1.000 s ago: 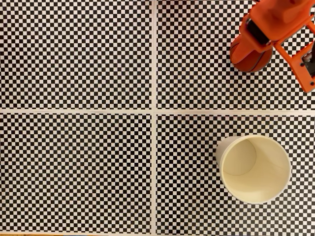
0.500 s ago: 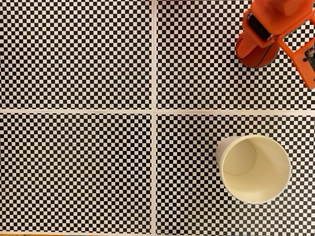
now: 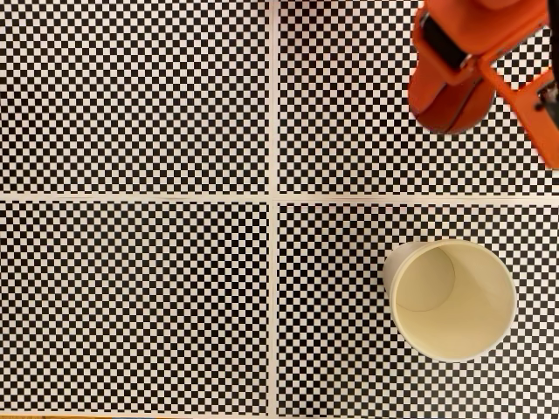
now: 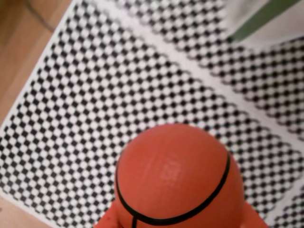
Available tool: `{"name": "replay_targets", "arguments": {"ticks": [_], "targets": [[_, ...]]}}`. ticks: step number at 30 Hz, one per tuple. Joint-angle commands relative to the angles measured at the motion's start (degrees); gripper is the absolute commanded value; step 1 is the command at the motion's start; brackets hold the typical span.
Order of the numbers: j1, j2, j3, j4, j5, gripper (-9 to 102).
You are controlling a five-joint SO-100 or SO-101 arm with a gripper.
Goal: Grasp basketball and place into cup.
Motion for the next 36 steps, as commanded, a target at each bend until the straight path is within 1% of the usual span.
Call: {"name": "replay_targets", "arguments": {"ticks": [1, 6, 17, 28, 36], "targets": [[2.4, 0.1, -6.6, 2.2, -0.7, 20], [4.4, -4.1, -16.3, 6.9, -0.4, 19], [7.6, -12.2, -31.0, 9.8, -0.1, 19], [9.1, -23.4, -52.4, 17.1, 2.2, 18], [10.5, -28.6, -60.7, 17.2, 2.6, 19]]}}
